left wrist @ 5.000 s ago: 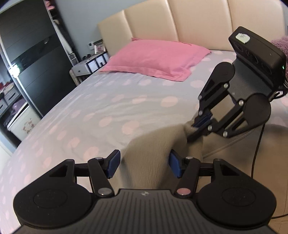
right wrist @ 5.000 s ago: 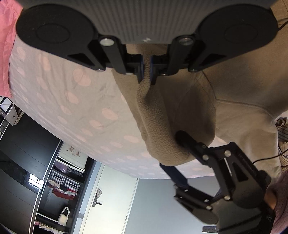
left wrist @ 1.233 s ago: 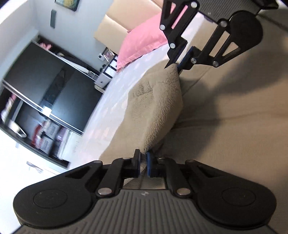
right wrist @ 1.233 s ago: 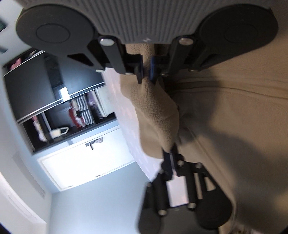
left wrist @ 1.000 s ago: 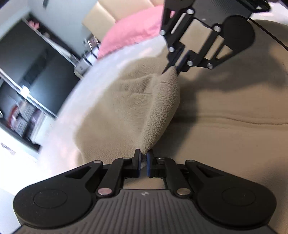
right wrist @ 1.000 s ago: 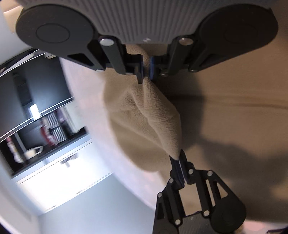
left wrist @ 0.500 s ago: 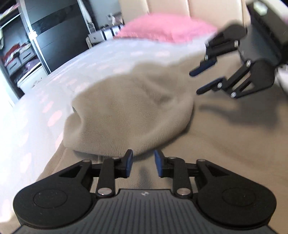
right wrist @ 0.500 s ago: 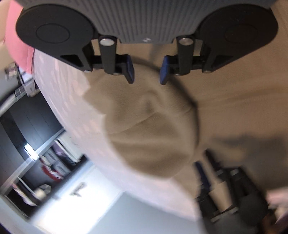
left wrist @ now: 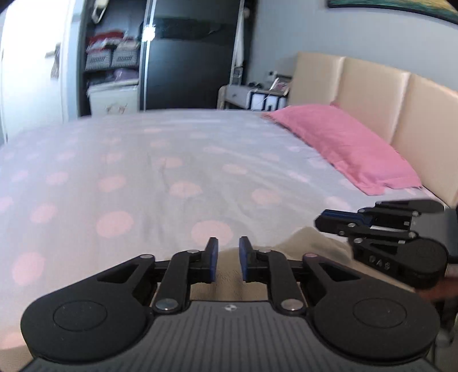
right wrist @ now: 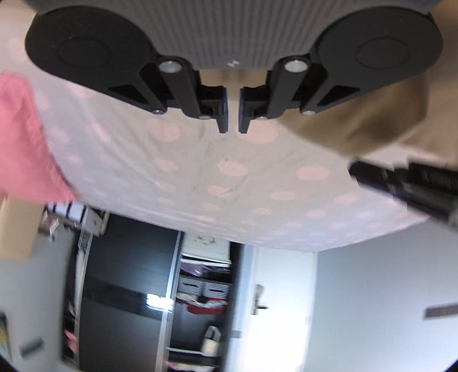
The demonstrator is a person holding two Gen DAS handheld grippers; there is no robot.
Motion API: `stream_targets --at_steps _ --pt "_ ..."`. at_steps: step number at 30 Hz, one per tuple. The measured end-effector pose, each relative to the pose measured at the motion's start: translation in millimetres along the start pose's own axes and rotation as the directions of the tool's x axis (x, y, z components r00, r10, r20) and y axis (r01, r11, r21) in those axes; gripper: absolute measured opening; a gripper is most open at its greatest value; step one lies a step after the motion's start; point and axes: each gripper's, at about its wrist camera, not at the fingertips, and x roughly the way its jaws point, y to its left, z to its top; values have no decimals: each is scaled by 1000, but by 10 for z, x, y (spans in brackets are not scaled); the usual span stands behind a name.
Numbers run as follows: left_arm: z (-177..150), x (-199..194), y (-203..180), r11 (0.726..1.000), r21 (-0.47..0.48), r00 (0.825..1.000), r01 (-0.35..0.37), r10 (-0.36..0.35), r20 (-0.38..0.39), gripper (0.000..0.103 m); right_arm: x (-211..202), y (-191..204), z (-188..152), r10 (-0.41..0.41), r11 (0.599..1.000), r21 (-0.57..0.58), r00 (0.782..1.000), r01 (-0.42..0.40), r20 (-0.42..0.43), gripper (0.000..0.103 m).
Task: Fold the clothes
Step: 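Open both grippers and withdraw them from the hood, then grasp a hoodie sleeve cuff with the right gripper and lift it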
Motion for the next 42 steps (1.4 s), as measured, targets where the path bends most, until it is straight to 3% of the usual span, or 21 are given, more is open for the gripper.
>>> stream_targets --at_steps 5,8,13,19,25,28,29,31,32,33,34,38,40,42 --pt "-493 265 160 998 -37 997 -57 55 -44 4 543 64 -225 29 996 88 998 -23 -60 7" --pt "-681 361 310 996 -66 998 -61 59 -28 0 775 5 -450 18 993 116 996 -8 -86 2" --pt "-742 359 384 996 -61 998 -62 62 -6 0 969 -257 -689 -24 976 213 993 49 -116 0" --pt "-759 254 410 996 -43 997 -76 76 -8 0 844 -316 -698 -25 982 184 991 49 -133 0" --pt "-685 -23 354 992 -43 992 -120 118 -39 0 475 -323 -582 -73 992 90 982 90 -174 0" --pt "-680 -311 337 985 -58 986 -162 159 -48 2 179 -554 -528 -116 988 82 974 134 -194 7" --pt "-691 -436 335 985 -64 986 -161 158 -49 4 54 -653 -523 -124 986 82 972 142 -199 7" --pt "-719 -696 324 985 -70 987 -157 154 -51 20 -219 -903 -543 -147 981 95 963 172 -225 10" --pt "-724 -804 317 985 -70 986 -160 156 -54 23 -361 -1050 -566 -162 976 105 956 192 -243 12" --pt "-724 -899 311 984 -68 985 -166 162 -59 25 -498 -1215 -603 -184 969 118 949 219 -257 20" --pt "-725 -994 305 983 -66 984 -171 167 -63 25 -630 -1389 -647 -204 960 133 940 247 -274 31" --pt "-727 -1375 280 979 -57 979 -194 189 -80 38 -1257 -2114 -834 -310 904 185 888 387 -340 35" --pt "-728 -1565 267 977 -53 976 -205 200 -88 53 -1661 -2494 -950 -366 856 234 860 461 -355 41" --pt "-729 -1755 255 975 -49 973 -217 211 -97 55 -2029 -2861 -1112 -405 798 302 835 522 -371 43"
